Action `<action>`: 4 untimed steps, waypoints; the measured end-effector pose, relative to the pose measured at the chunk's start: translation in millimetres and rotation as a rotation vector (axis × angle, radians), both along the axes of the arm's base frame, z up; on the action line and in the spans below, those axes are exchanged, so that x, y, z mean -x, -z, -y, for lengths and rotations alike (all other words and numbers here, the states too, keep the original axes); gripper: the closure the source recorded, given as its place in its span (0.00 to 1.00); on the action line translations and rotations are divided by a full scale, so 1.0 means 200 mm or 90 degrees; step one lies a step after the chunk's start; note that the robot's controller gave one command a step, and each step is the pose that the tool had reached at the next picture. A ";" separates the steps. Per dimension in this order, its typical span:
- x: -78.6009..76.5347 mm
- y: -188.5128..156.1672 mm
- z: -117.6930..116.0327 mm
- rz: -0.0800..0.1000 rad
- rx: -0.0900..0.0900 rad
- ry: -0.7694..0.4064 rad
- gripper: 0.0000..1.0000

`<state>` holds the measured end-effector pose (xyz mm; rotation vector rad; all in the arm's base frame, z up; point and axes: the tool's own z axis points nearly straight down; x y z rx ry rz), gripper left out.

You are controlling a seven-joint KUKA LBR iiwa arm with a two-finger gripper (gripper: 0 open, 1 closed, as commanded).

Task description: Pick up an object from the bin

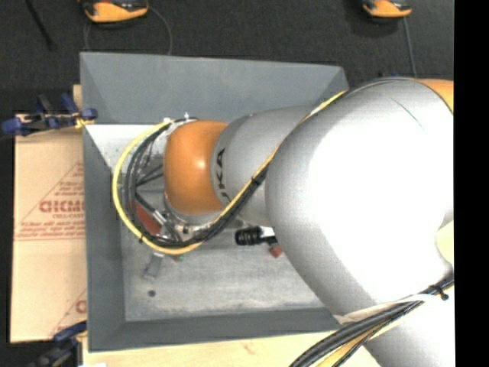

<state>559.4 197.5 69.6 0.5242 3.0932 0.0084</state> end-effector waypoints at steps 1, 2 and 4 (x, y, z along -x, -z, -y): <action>-0.01 0.00 0.02 0.001 0.002 0.002 1.00; 0.04 -0.86 0.04 -0.001 0.003 -0.067 1.00; 0.24 -0.12 -0.08 -0.007 0.005 -0.129 0.00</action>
Offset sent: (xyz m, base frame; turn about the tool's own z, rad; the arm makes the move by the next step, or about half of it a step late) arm 0.0000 0.0000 0.0000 0.0000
